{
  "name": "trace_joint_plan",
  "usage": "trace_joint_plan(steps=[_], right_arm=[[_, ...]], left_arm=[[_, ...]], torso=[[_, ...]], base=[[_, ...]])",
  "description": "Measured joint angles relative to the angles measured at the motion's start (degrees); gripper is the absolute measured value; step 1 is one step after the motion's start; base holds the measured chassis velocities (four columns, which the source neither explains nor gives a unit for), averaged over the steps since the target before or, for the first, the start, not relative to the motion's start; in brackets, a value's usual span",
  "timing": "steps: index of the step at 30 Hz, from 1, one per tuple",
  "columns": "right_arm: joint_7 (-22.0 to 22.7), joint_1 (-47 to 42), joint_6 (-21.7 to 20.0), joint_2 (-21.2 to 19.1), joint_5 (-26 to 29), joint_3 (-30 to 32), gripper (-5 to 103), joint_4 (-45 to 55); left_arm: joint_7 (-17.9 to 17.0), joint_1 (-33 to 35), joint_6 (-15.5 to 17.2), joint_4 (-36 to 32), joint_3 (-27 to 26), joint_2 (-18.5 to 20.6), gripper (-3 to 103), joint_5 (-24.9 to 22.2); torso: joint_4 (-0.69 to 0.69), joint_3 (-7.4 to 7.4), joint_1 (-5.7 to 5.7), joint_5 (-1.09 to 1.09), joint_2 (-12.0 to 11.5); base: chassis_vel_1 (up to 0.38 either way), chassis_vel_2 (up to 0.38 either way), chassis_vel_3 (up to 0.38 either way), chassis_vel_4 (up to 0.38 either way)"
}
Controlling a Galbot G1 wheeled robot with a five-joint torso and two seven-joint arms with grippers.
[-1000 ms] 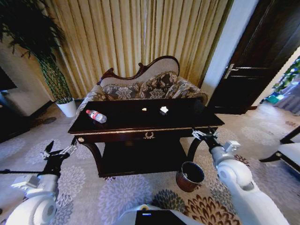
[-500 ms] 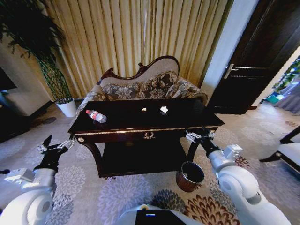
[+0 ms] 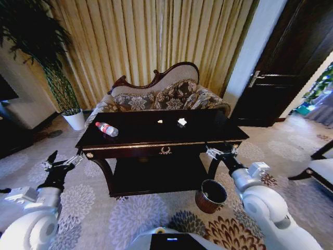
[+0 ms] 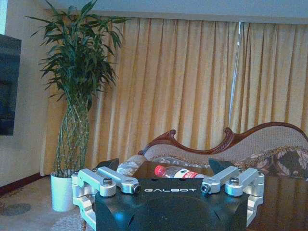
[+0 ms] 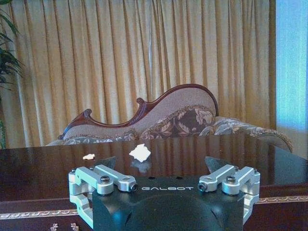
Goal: Move to the front of the table and place the trash on the table into the trash bin.
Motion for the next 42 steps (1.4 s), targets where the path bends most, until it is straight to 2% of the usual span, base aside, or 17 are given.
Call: trace_joint_plan(steps=[28, 33, 40, 42], right_arm=[[-0.48, 0.38, 0.26, 0.12, -0.26, -0.5, 100, -0.36], [-1.92, 0.32, 0.38, 0.2, -0.53, -0.47, 100, -0.56], [-2.29, 0.15, 0.66, 0.37, -0.74, -0.46, 100, -0.67], [-2.31, 0.06, 1.14, 0.38, -0.81, -0.39, 100, -0.81]], left_arm=[[0.17, 0.74, -0.68, -0.65, 0.0, -1.01, 100, 0.3], [0.22, 1.02, -0.64, -0.64, -0.18, -1.06, 100, 0.34], [1.59, 1.1, 0.67, -0.73, -0.62, -0.76, 100, 0.34], [2.66, 0.97, 2.46, -0.83, -0.95, -0.44, 100, 0.32]], torso=[[0.0, 0.0, 0.0, 0.01, 0.0], [0.0, 0.0, 0.0, 0.01, 0.0], [0.0, 0.0, 0.0, 0.0, 0.0], [0.0, 0.0, 0.0, 0.0, 0.0]], base=[[-0.027, 0.029, 0.031, -0.027], [-0.059, 0.062, 0.057, -0.059], [-0.069, 0.063, 0.068, -0.066], [-0.089, 0.106, 0.096, -0.077]])
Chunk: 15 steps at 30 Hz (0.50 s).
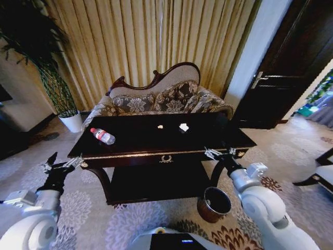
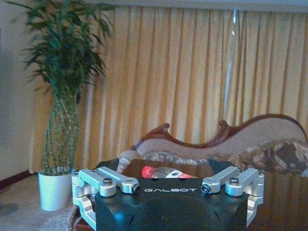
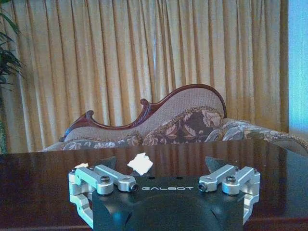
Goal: Move to the front of the table and place the trash on the table into the trash bin.
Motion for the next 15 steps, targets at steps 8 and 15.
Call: trace_joint_plan(steps=[8, 15], right_arm=[[-0.01, -0.23, 0.61, 0.08, -0.09, 0.22, 100, -0.16], [-0.05, -0.2, 0.65, 0.19, -0.18, 0.03, 100, -0.41]], left_arm=[[2.11, -0.98, 3.44, -0.2, -0.2, 0.78, 100, -0.37], [2.12, -1.56, 3.33, -0.18, -0.02, 1.27, 100, -0.77]], torso=[[0.0, 0.01, 0.01, 0.0, -0.01], [0.0, 0.01, 0.01, 0.0, -0.01]], base=[[-0.107, 0.112, 0.1, -0.112], [-0.077, 0.077, 0.067, -0.096]])
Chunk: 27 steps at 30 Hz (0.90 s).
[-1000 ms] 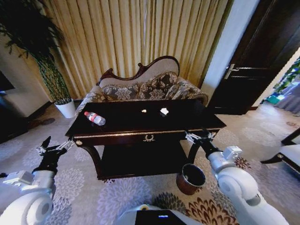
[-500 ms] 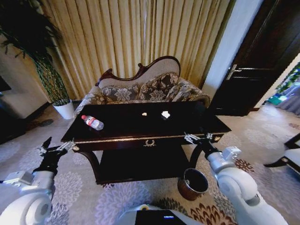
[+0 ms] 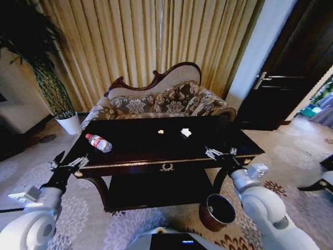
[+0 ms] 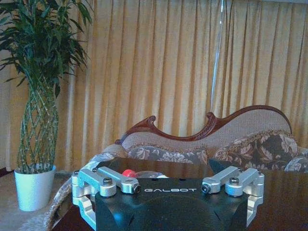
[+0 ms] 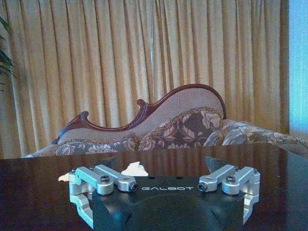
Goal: Move to the front of the table and place the trash on the table into the trash bin.
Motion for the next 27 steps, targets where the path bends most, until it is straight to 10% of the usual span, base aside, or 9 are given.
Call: trace_joint_plan(steps=[27], right_arm=[[-0.13, 8.74, -5.46, -9.06, 5.57, -3.69, 100, -5.94]], left_arm=[[-0.53, 0.34, -1.89, -0.45, 0.2, -0.31, 100, 0.16]], torso=[[0.0, 0.0, -0.01, 0.01, 0.01]], base=[[-0.002, 0.002, 0.001, -0.002]])
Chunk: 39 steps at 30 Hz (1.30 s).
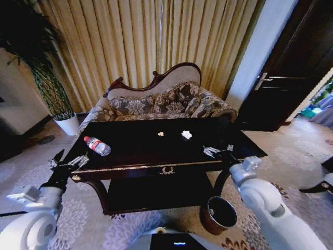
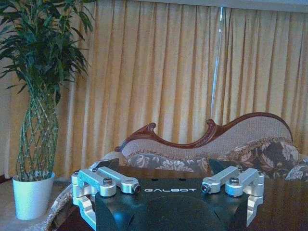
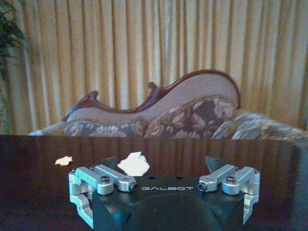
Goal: Move to the front of the table and place the trash on the table into the trash bin.
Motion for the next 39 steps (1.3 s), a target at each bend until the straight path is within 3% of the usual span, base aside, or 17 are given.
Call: trace_joint_plan(steps=[6, 12, 28, 39], right_arm=[[0.31, 7.85, -3.44, -5.32, 7.42, -4.11, 100, -5.84], [0.53, 14.04, -3.97, -7.04, 9.87, -10.08, 100, -9.62], [2.35, 33.97, -4.33, -4.69, 10.01, -28.19, 100, -21.22], [4.37, 39.72, -6.2, -2.8, 12.03, -33.27, 100, -26.83]], left_arm=[[-0.21, -0.12, -0.02, -0.14, 0.71, -0.76, 100, 1.08], [-0.28, -0.12, -0.02, -0.46, 0.62, -0.92, 100, 1.23], [-0.41, 1.12, -0.35, -1.19, -0.59, -2.66, 100, 1.34], [-0.4, 1.36, -1.19, -1.5, -1.25, -3.3, 100, 1.37]], torso=[[0.0, 0.0, 0.0, 0.0, 0.0], [-0.02, 0.0, 0.0, 0.0, 0.0], [-0.01, 0.0, 0.0, -0.01, 0.0], [0.0, 0.0, 0.0, -0.02, 0.0]], base=[[0.0, 0.0, 0.0, 0.0], [0.0, 0.0, 0.0, 0.0], [0.0, 0.0, 0.0, 0.0], [0.0, 0.0, 0.0, 0.0]])
